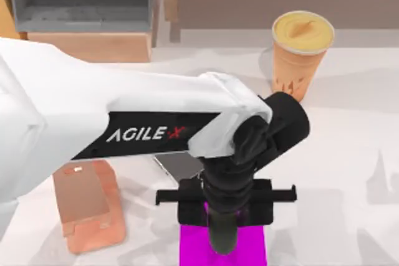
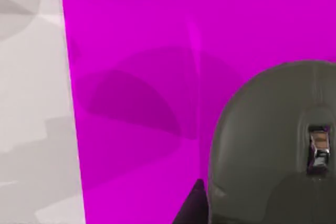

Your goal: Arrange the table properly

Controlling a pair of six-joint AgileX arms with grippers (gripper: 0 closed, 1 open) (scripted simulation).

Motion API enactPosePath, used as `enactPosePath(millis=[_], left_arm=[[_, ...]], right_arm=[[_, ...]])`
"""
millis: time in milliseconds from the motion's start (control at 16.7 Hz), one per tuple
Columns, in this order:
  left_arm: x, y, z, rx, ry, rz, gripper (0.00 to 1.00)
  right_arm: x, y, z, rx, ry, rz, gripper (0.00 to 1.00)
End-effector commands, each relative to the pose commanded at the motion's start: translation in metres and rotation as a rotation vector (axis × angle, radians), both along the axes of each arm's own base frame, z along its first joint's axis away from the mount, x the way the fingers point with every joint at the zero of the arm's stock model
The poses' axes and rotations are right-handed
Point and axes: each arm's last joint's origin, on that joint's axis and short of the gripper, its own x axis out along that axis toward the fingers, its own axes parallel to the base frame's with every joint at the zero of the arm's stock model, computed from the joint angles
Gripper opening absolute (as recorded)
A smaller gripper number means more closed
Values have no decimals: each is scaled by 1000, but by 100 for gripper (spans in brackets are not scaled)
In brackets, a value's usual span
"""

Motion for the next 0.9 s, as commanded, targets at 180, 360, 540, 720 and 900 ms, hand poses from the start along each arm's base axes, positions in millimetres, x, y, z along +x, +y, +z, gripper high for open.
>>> enactPosePath(millis=[180, 360, 540, 720, 900], left_arm=[[0, 0, 0, 0, 0, 0, 8], [0, 0, 0, 0, 0, 0, 30], [0, 0, 0, 0, 0, 0, 53], [0, 0, 0, 0, 0, 0, 75], [0, 0, 0, 0, 0, 0, 98]], right_arm=[[0, 0, 0, 0, 0, 0, 100], [0, 0, 0, 0, 0, 0, 100], [0, 0, 0, 0, 0, 0, 100], [0, 0, 0, 0, 0, 0, 100], [0, 0, 0, 0, 0, 0, 100]])
